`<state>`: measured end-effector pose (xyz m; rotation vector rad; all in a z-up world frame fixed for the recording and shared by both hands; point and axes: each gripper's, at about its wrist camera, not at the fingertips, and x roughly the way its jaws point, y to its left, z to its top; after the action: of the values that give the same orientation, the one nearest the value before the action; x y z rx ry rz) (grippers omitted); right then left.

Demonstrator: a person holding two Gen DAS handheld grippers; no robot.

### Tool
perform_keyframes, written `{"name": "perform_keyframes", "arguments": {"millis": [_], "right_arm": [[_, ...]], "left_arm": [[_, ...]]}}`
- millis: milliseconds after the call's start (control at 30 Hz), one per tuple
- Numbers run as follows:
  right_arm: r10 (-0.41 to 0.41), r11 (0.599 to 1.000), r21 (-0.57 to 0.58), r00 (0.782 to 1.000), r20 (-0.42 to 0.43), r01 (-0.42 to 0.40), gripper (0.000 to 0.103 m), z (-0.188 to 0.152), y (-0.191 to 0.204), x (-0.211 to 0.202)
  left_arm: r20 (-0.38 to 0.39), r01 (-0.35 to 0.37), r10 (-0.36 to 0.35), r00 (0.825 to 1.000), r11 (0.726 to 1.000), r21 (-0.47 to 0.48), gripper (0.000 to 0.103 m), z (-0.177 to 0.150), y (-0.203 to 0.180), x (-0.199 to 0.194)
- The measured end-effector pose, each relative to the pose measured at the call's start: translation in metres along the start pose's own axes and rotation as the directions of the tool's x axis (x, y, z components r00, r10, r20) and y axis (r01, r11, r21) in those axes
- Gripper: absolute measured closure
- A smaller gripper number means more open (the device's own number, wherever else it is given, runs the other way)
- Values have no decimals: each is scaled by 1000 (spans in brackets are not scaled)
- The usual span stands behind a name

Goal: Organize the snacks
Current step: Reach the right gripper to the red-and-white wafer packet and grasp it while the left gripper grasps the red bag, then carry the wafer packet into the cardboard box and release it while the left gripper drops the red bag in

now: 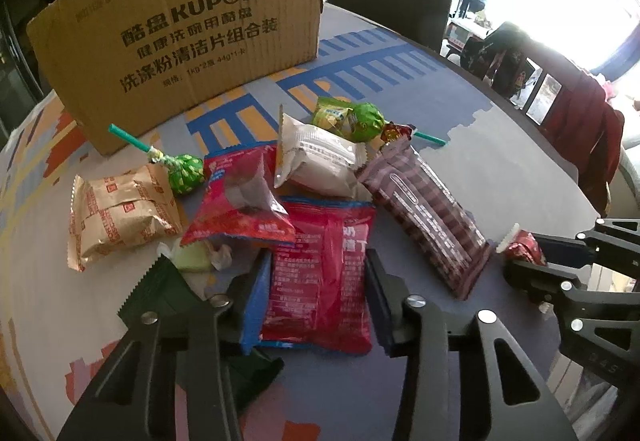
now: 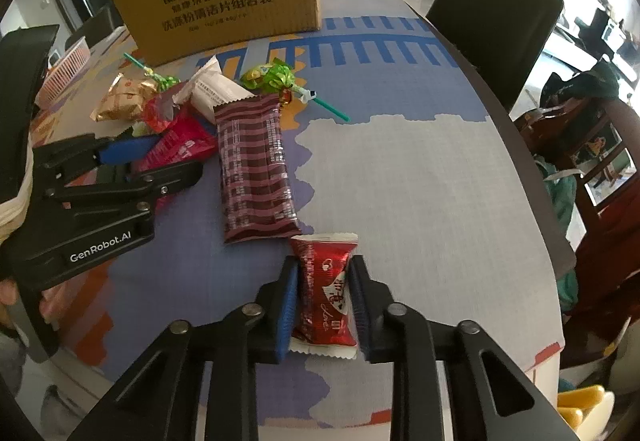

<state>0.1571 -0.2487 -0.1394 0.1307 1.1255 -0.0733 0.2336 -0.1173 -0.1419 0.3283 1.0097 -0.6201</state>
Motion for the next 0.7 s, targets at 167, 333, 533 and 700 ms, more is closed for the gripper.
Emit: {"name": "perform_keyframes", "arguments": {"millis": [167, 333, 533, 700], "right_arm": [[25, 1000, 14, 1000, 5, -25, 79, -1, -3, -1], [40, 999, 10, 999, 33, -40, 79, -1, -3, -9], [71, 997, -17, 994, 79, -70, 79, -2, 3, -23], [102, 994, -53, 989, 110, -96, 79, -1, 8, -32]], "left_arm": [[-12, -3, 2, 1000, 1000, -30, 61, -5, -2, -7], [-7, -3, 3, 1000, 998, -66, 61, -14, -8, -23], [19, -13, 16, 1000, 993, -116, 61, -22, -13, -43], [62, -34, 45, 997, 983, -179, 61, -23, -8, -64]]}}
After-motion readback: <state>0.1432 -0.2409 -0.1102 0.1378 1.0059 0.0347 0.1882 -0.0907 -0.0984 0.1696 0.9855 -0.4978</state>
